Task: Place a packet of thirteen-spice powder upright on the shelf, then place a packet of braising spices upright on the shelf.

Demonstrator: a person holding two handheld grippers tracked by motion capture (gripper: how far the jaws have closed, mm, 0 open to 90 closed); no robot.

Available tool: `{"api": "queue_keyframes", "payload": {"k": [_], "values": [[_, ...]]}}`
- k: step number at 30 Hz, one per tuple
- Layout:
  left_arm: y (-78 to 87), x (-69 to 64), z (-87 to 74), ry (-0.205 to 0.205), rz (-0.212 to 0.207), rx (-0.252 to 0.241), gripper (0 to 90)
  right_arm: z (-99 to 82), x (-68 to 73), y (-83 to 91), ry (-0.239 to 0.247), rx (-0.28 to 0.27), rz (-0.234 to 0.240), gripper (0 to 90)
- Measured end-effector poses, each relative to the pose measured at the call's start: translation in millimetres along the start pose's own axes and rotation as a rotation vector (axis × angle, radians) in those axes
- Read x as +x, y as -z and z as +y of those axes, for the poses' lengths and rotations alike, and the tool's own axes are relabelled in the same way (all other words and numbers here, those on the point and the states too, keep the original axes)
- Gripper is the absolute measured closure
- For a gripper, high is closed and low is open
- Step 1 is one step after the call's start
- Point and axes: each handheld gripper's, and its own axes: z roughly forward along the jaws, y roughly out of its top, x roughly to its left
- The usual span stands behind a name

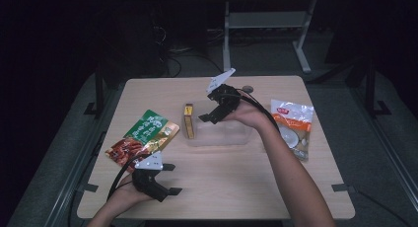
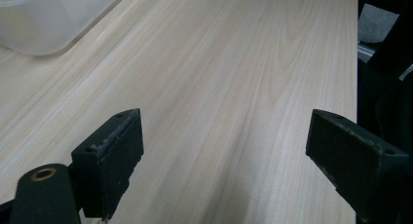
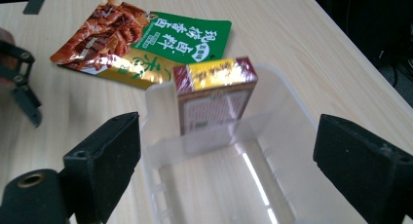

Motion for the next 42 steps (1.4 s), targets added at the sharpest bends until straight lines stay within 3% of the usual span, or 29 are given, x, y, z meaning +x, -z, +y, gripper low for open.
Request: {"api": "queue_keyframes", "payload": {"k": [9, 19, 23, 26, 33, 36, 37, 38, 42], "values": [[-0.3, 0.9, -0.3, -0.010, 0.015, 0.005, 13.3, -32.8, 16.9, 23.3, -0.057, -0.006, -0.056, 10.2], [2.9, 0.6, 0.0, -0.004, 0.035, 0.004, 13.3, -93.0, 51.7, 48.9, -0.103, 0.004, -0.110, 11.5], [4.7, 1.1, 1.0, 0.005, 0.049, -0.003, 13.3, -108.4, 60.0, 53.7, -0.116, 0.022, -0.120, 11.5], [7.4, 2.1, 0.4, 0.028, 0.074, -0.007, 13.3, -128.1, 74.5, 61.2, -0.167, 0.018, -0.122, 12.6], [14.4, 7.3, 0.1, 0.035, 0.128, 0.004, 13.3, -160.3, 93.9, 69.7, -0.221, 0.029, -0.118, 12.8], [21.1, 12.4, 3.1, 0.055, 0.169, -0.004, 13.3, -179.8, 104.1, 71.4, -0.245, 0.059, -0.103, 12.8], [21.1, 12.4, 3.1, 0.055, 0.169, -0.004, 13.3, -179.8, 104.1, 71.4, -0.245, 0.059, -0.103, 12.8], [26.0, 15.7, 5.3, 0.053, 0.198, 0.002, 13.3, -186.6, 108.7, 73.1, -0.257, 0.065, -0.104, 12.8], [35.7, 24.8, 8.7, 0.071, 0.245, 0.001, 13.3, -195.3, 115.2, 77.7, -0.273, 0.063, -0.113, 12.8]]}}
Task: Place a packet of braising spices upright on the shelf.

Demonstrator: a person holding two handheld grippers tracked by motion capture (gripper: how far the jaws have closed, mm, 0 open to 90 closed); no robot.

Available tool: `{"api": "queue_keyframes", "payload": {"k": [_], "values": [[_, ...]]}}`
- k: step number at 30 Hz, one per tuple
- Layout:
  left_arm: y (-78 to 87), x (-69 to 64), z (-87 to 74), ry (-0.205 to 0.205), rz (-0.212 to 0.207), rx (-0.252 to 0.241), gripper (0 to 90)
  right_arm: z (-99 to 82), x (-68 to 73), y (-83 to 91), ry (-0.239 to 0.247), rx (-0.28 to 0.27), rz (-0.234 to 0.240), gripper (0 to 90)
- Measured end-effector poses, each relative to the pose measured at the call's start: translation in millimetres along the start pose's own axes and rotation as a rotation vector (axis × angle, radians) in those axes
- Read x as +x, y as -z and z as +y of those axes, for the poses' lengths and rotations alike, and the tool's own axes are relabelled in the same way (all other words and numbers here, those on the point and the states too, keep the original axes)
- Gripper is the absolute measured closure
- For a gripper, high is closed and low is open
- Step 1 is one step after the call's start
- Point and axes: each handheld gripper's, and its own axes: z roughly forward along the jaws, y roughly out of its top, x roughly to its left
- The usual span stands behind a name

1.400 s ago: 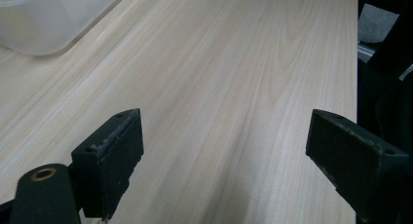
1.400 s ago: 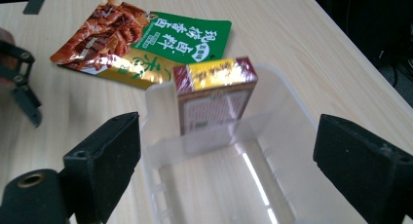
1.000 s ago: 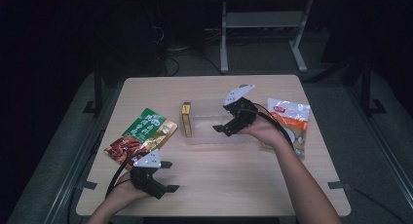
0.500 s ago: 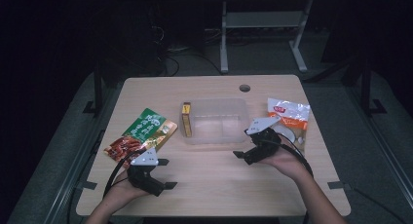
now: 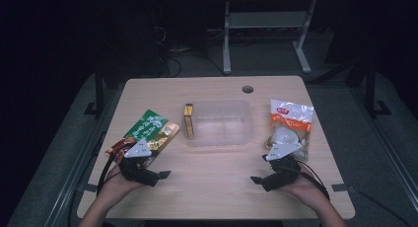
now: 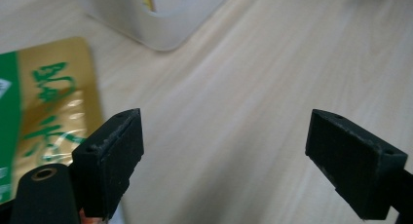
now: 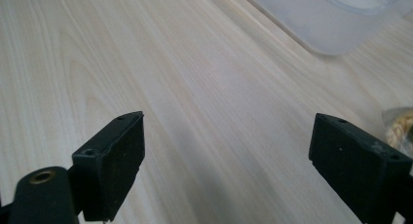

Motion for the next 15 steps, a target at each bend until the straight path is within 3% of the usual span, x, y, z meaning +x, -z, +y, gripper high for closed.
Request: {"api": "queue_keyframes", "payload": {"k": [7, 14, 15], "values": [[9.1, 16.1, 6.3, 0.024, 0.054, -0.008, 13.3, -9.0, 2.6, 6.6, -0.020, -0.018, -0.003, 12.8], [16.5, 49.6, 13.1, 0.065, 0.150, 0.001, 13.3, -9.1, 0.8, 4.1, -0.032, -0.021, -0.016, 12.8], [16.5, 49.6, 13.1, 0.065, 0.150, 0.001, 13.3, -8.9, 0.9, 4.1, -0.034, -0.022, -0.014, 12.8]]}}
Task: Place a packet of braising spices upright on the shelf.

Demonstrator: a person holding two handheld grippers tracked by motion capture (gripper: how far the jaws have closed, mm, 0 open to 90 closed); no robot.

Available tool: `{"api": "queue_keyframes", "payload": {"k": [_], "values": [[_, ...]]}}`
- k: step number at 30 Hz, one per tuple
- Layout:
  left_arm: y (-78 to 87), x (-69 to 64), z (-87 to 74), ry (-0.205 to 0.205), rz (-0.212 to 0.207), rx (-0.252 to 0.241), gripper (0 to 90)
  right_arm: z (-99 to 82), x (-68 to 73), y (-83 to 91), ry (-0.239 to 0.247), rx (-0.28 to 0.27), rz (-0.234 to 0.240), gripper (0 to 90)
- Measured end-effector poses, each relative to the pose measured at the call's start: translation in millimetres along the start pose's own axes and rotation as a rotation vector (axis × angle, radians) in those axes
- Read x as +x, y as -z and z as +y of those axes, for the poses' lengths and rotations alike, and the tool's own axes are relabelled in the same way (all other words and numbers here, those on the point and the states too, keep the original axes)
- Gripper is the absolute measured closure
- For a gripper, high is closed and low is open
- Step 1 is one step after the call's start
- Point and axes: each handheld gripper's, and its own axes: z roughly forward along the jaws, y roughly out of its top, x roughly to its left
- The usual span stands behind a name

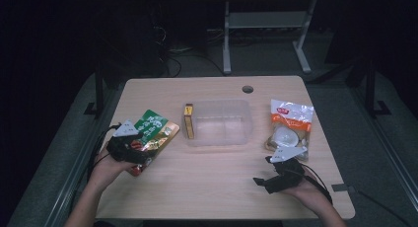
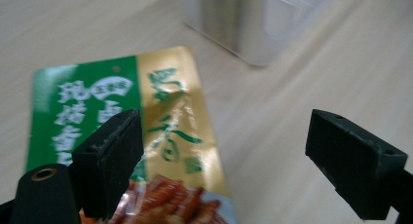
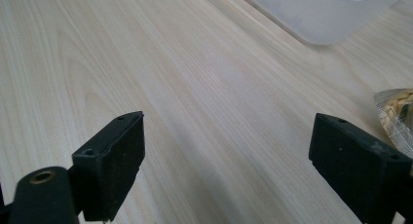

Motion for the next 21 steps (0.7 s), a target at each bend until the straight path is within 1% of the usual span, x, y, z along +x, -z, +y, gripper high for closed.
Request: {"api": "queue_keyframes", "payload": {"k": [1, 2, 3, 4, 5, 6, 7, 8, 9, 10, 11, 12, 13, 14, 15, 17, 18, 19, 20, 21], "values": [[-1.2, 7.8, 3.1, 0.010, 0.023, -0.007, 13.3, 0.0, -0.2, 0.0, 0.002, -0.001, -0.001, 12.8], [-1.7, 12.4, 5.1, 0.003, 0.033, -0.005, 13.3, -0.1, -0.1, 0.1, 0.001, -0.001, -0.001, 12.8], [-2.7, 16.2, 6.8, 0.002, 0.040, -0.007, 13.3, -0.4, -0.2, 0.1, 0.003, 0.000, -0.003, 12.8], [-2.7, 16.2, 6.8, 0.002, 0.040, -0.007, 13.3, -0.4, -0.2, 0.1, 0.003, 0.000, -0.003, 12.8], [-4.0, 20.5, 8.3, 0.003, 0.048, -0.004, 13.3, -0.6, -0.2, 0.1, 0.004, 0.002, -0.005, 12.8], [-7.4, 28.7, 10.0, 0.021, 0.062, -0.007, 13.3, -1.0, -1.0, -0.1, 0.011, 0.003, -0.009, 12.8], [-9.0, 34.0, 9.9, 0.039, 0.054, -0.012, 13.3, -1.1, -1.3, -0.3, 0.011, 0.005, -0.010, 12.9], [-9.0, 34.0, 9.9, 0.039, 0.054, -0.012, 13.3, -1.1, -1.3, -0.3, 0.011, 0.005, -0.010, 12.9], [-10.7, 41.4, 9.8, 0.053, 0.063, -0.014, 13.3, -0.5, -1.9, -0.9, 0.017, 0.007, -0.020, 13.0], [-12.0, 45.9, 9.3, 0.055, 0.077, -0.014, 13.3, -0.5, -1.9, -0.9, 0.017, 0.007, -0.020, 13.0], [-13.6, 52.4, 8.3, 0.063, 0.088, -0.008, 13.4, -0.1, -1.9, -0.9, 0.020, 0.008, -0.024, 13.0], [-15.8, 60.9, 6.1, 0.083, 0.089, 0.004, 13.3, 0.5, -1.7, -0.7, 0.019, 0.008, -0.028, 13.0], [-17.8, 67.4, 3.9, 0.093, 0.084, 0.016, 13.3, 0.8, -1.3, -0.8, 0.012, 0.006, -0.024, 13.0], [-18.8, 72.0, 2.0, 0.096, 0.085, 0.025, 13.3, 0.8, -1.4, -1.3, 0.015, 0.005, -0.023, 13.0], [-21.0, 81.5, -3.6, 0.108, 0.097, 0.043, 13.2, 0.7, -1.4, -2.0, 0.023, 0.009, -0.022, 13.0], [-21.3, 89.0, -9.2, 0.115, 0.100, 0.059, 13.2, 0.9, -0.9, -1.9, 0.035, 0.012, -0.019, 13.1], [-21.3, 89.0, -9.2, 0.115, 0.100, 0.059, 13.2, 0.9, -0.9, -1.9, 0.035, 0.012, -0.019, 13.1], [-20.1, 94.4, -13.7, 0.124, 0.118, 0.077, 13.1, 1.2, -1.0, -1.8, 0.040, 0.008, -0.016, 13.1], [-20.1, 94.4, -13.7, 0.124, 0.118, 0.077, 13.1, 1.2, -1.0, -1.8, 0.040, 0.008, -0.016, 13.1], [-18.3, 97.9, -19.0, 0.136, 0.123, 0.072, 13.1, 1.2, -2.1, -2.5, 0.039, 0.010, -0.016, 13.1]]}}
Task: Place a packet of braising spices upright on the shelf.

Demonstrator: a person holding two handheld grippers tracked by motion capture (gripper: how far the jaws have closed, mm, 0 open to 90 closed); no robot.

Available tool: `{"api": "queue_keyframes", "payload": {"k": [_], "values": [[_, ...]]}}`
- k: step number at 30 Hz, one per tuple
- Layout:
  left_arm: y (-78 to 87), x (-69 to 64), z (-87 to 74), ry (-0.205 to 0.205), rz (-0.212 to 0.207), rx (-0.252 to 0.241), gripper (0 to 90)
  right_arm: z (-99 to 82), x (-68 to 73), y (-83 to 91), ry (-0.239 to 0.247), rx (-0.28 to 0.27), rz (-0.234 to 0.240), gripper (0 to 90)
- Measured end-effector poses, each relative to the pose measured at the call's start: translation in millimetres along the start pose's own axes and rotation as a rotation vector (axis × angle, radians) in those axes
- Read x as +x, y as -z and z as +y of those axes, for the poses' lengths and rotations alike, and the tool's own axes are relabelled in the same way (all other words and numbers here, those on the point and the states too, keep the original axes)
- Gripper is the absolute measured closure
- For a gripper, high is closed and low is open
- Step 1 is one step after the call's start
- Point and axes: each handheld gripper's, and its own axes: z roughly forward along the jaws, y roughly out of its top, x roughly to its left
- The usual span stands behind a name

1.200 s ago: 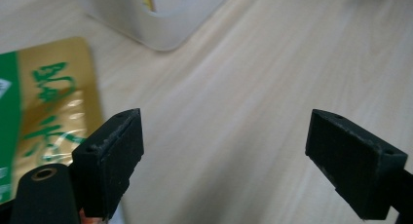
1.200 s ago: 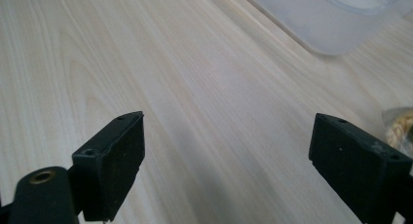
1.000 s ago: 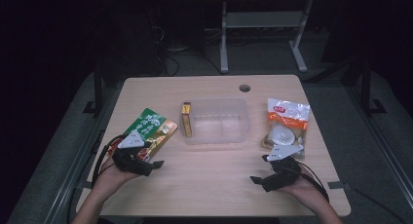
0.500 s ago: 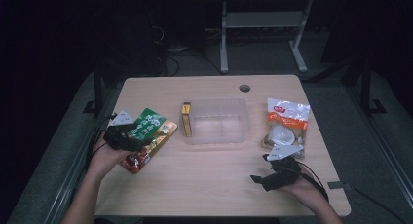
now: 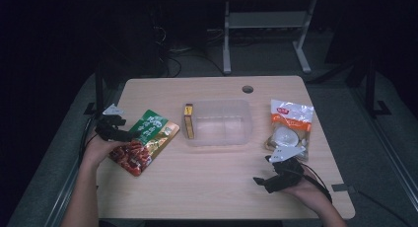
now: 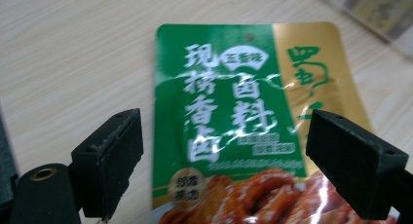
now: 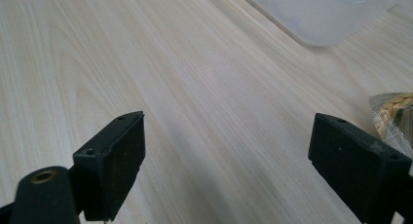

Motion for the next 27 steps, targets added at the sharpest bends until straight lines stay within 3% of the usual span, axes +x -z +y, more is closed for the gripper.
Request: {"api": "queue_keyframes", "payload": {"k": [1, 4, 5, 8, 11, 14, 22, 27], "values": [[-0.5, 1.0, -2.9, 0.021, -0.002, 0.001, 13.1, 0.1, 0.0, -0.5, -0.005, 0.000, 0.000, 13.1], [-4.1, 5.5, -10.2, 0.032, -0.008, 0.018, 13.0, 0.3, -0.5, -0.6, -0.004, 0.000, -0.001, 13.1], [-4.1, 5.5, -10.2, 0.032, -0.008, 0.018, 13.0, 0.3, -0.5, -0.6, -0.004, 0.000, -0.001, 13.1], [-11.7, 5.4, -16.4, 0.011, -0.001, 0.082, 12.6, -0.1, -1.5, 0.0, -0.003, -0.002, -0.002, 13.1], [-14.5, 5.3, -20.6, 0.036, -0.009, 0.078, 12.6, -0.4, -1.6, -0.2, -0.004, 0.001, -0.002, 13.1], [-18.3, 8.0, -28.3, 0.046, -0.017, 0.112, 12.6, -1.3, -2.1, 0.3, 0.005, 0.007, -0.001, 13.1], [-21.0, 10.0, -36.5, 0.081, -0.056, 0.108, 12.4, -1.6, -1.7, 0.4, 0.006, 0.011, 0.004, 13.4], [-19.6, 9.0, -37.8, 0.059, -0.053, 0.114, 12.7, -1.3, -0.8, -0.9, 0.009, 0.014, 0.002, 13.4]]}}
